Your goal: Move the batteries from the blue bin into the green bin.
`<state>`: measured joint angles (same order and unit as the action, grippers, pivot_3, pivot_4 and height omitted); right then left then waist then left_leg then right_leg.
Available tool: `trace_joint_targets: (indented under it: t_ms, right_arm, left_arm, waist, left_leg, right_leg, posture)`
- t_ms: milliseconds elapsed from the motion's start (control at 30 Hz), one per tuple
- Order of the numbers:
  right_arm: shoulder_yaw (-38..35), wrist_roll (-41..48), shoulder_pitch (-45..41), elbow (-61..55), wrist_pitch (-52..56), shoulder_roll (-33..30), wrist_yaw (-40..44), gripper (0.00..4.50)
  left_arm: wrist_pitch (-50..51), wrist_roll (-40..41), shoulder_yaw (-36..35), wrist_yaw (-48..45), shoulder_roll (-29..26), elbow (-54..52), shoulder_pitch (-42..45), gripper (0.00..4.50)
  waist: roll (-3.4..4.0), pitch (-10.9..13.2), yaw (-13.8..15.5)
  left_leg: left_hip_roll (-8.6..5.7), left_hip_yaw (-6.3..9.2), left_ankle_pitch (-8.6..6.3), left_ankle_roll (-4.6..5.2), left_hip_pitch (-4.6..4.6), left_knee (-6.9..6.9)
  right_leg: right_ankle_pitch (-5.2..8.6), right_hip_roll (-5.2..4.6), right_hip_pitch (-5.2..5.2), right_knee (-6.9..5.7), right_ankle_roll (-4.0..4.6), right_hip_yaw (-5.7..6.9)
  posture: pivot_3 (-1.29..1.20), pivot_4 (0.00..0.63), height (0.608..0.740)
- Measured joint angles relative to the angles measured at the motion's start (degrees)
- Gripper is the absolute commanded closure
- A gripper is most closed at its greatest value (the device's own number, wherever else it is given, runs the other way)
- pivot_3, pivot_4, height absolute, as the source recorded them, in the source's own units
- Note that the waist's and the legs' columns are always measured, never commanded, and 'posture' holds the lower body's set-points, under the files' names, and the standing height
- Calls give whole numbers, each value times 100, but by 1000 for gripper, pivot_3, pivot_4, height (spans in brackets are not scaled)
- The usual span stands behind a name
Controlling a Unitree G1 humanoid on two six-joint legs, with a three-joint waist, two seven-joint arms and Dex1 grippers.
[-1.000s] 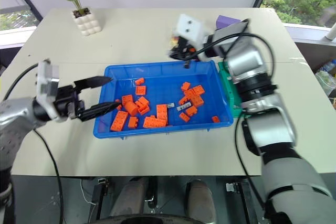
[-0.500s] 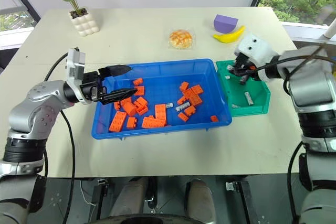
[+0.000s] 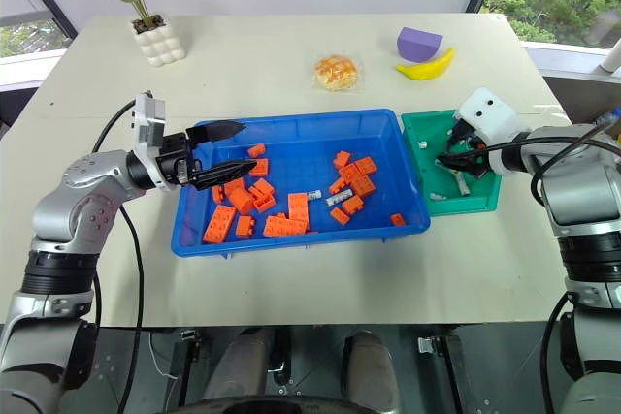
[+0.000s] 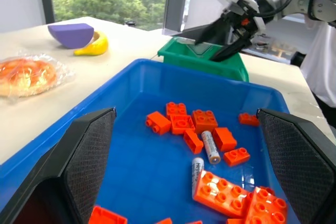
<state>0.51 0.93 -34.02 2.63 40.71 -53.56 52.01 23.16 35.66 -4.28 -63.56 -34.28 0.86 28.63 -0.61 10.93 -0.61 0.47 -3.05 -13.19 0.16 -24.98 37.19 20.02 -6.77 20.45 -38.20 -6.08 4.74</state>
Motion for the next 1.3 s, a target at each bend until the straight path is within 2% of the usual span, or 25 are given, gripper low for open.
trace_joint_targets:
  t_ms: [167, 300, 400, 600, 800, 933, 1100, 1300]
  right_arm:
    - [1, -6, -126, 287, -312, 58, -222, 123]
    - [-15, 209, -821, 446, -610, 351, -179, 123]
    - [-32, 695, -1235, 379, -490, 762, 118, 123]
    - [155, 1571, -1296, 260, -265, 1702, 752, 123]
    - [385, 1754, -1212, 857, -979, 2539, 1055, 123]
    - [623, 1743, -1162, 1296, -1350, 2650, 1457, 123]
    - [972, 1747, -1176, 1523, -1366, 2608, 2279, 123]
    - [1254, 1727, -1305, 1735, -1370, 2639, 2765, 123]
  left_arm:
    - [44, 3, -128, -1, -142, -182, -158, 0]
    - [163, 9, -170, -24, -254, -294, -205, 0]
    - [279, 73, -192, -48, -357, -461, -282, 0]
    - [509, 205, -393, 108, -451, -786, -633, 0]
    - [587, 319, -633, 514, -405, -1170, -995, 0]
    - [719, 389, -756, 671, -419, -1442, -1288, 0]
    - [1001, 631, -1020, 748, -737, -1932, -1745, 0]
    - [1135, 751, -1124, 661, -1076, -2174, -2077, 0]
  waist:
    - [0, 0, -2]
    - [1, 0, -34]
    - [1, 0, -21]
    - [1, 0, 11]
    - [0, 0, -11]
    - [0, 0, -11]
    - [0, 0, -22]
    - [0, 0, -13]
  left_leg:
    - [0, 0, 0, 0, 0, 1]
    - [7, 0, 0, -1, 0, 0]
    - [7, 3, 1, -1, 0, -2]
    - [3, 7, 0, 0, 0, 4]
    - [3, 9, 0, 0, 0, 2]
    - [3, 9, 0, -1, 0, 3]
    - [5, 10, 0, -1, 0, 2]
    - [5, 12, 0, -1, 0, 2]
  right_leg:
    - [0, 0, 0, 0, 0, 0]
    - [0, 7, 2, 0, 0, 0]
    - [0, 8, 1, 0, 0, 0]
    - [0, 5, -4, -1, 0, 0]
    - [0, 6, -3, -3, 0, 0]
    - [0, 5, -2, -4, 0, 0]
    - [0, 6, -1, -3, 0, 0]
    - [0, 7, -1, -3, 0, 0]
  posture:
    - [0, 150, 739]
    - [0, 150, 739]
    - [0, 150, 739]
    - [0, 150, 739]
    - [0, 150, 739]
    - [0, 150, 739]
    - [0, 150, 739]
    - [0, 150, 739]
